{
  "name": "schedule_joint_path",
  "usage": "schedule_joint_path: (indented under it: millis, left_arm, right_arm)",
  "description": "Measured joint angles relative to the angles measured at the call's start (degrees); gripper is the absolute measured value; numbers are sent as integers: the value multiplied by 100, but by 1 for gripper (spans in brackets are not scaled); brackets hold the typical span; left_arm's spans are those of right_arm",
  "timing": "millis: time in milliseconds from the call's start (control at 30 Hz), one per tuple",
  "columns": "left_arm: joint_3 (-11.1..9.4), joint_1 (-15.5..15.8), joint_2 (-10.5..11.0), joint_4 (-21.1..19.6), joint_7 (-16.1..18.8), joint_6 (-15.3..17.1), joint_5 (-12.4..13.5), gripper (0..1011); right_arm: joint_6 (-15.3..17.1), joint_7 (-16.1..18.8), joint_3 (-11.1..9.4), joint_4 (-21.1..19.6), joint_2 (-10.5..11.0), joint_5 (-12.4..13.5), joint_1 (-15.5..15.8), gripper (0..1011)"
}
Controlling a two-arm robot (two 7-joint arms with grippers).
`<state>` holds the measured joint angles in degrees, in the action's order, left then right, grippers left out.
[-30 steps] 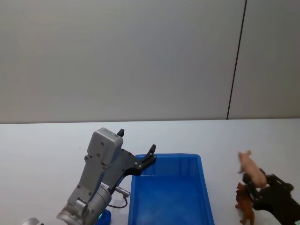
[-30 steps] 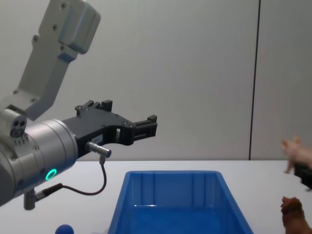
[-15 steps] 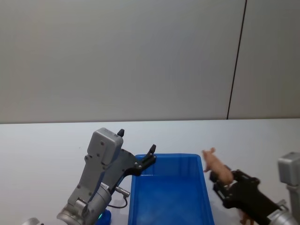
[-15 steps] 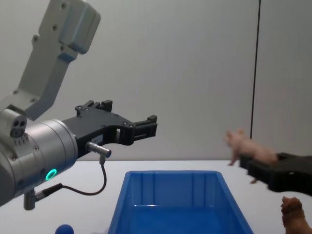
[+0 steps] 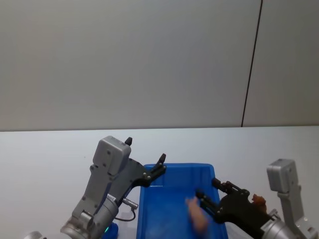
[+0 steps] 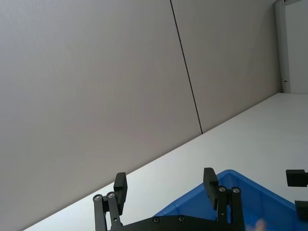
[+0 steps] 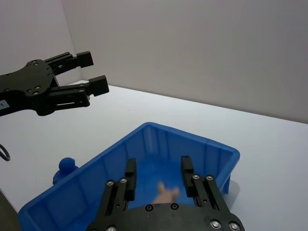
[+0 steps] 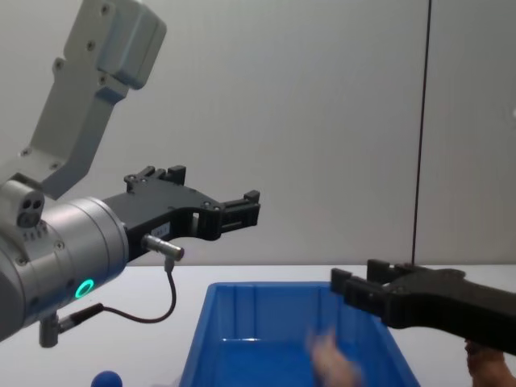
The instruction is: Pick up the two dolls from the table and place them into the box.
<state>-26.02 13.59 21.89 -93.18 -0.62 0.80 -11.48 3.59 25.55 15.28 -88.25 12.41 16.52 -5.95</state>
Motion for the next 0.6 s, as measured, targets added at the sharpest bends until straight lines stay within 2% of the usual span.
schedule_joint_path:
  millis: [67, 333, 367, 467, 600]
  left_arm:
    - [0, 0, 0, 0, 0, 0, 0, 1001]
    - [0, 0, 0, 0, 0, 0, 0, 1001]
    - [0, 0, 0, 0, 0, 0, 0, 1001]
    - [0, 0, 0, 0, 0, 0, 0, 1001]
    - [0, 0, 0, 0, 0, 0, 0, 1001]
  right_arm:
    - [7, 8, 11, 39, -18, -11, -29, 606]
    - [30, -106, 33, 128, -59, -67, -97, 843]
    - [31, -156, 32, 128, -58, -79, -97, 843]
    - [24, -290, 24, 91, -41, -106, -69, 958]
    - [5, -497, 4, -19, 5, -145, 10, 1001]
